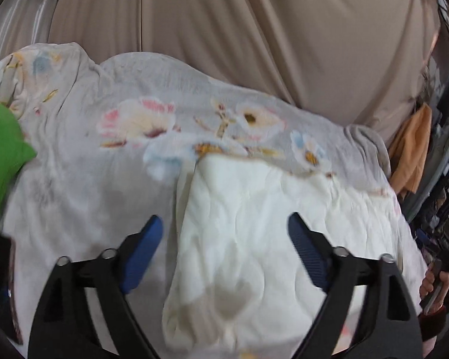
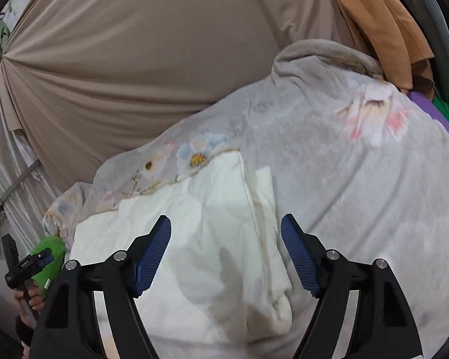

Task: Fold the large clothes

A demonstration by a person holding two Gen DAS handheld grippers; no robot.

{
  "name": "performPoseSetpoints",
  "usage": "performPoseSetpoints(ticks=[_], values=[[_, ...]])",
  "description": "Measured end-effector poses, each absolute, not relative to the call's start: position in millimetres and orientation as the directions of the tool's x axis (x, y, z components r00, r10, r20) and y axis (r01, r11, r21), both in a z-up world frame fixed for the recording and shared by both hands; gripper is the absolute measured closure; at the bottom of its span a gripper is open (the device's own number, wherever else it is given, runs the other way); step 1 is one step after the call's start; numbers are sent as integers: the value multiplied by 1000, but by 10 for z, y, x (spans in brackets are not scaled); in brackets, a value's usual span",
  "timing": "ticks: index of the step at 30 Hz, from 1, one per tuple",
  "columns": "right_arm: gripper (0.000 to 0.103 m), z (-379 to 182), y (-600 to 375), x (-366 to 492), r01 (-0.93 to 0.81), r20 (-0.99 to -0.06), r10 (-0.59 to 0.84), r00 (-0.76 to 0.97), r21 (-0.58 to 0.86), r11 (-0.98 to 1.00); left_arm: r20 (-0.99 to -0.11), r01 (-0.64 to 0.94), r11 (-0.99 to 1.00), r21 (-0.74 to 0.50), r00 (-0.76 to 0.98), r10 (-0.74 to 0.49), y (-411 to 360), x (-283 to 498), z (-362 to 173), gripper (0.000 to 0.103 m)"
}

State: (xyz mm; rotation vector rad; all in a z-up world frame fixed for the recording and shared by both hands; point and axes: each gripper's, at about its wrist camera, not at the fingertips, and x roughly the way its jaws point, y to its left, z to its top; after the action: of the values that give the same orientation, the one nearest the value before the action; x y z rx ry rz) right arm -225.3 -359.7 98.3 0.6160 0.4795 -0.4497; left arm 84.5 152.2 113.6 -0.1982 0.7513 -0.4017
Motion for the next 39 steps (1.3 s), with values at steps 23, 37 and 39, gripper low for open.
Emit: performPoseSetpoints(ticks=[23, 37, 39], values=[[97, 11, -4379, -483, 637, -787, -236, 570, 242, 732, -781, 206, 967, -153, 575, -245, 820, 2215, 93, 88], [72, 225, -4319, -540, 658, -773, -298, 559, 195, 728, -698, 168, 985, -35, 701, -144, 847, 1884, 449, 68], [59, 513, -4183, -785, 686, -688, -404, 602, 187, 704, -647, 199, 980, -21, 745, -165, 855, 1618, 743, 66]])
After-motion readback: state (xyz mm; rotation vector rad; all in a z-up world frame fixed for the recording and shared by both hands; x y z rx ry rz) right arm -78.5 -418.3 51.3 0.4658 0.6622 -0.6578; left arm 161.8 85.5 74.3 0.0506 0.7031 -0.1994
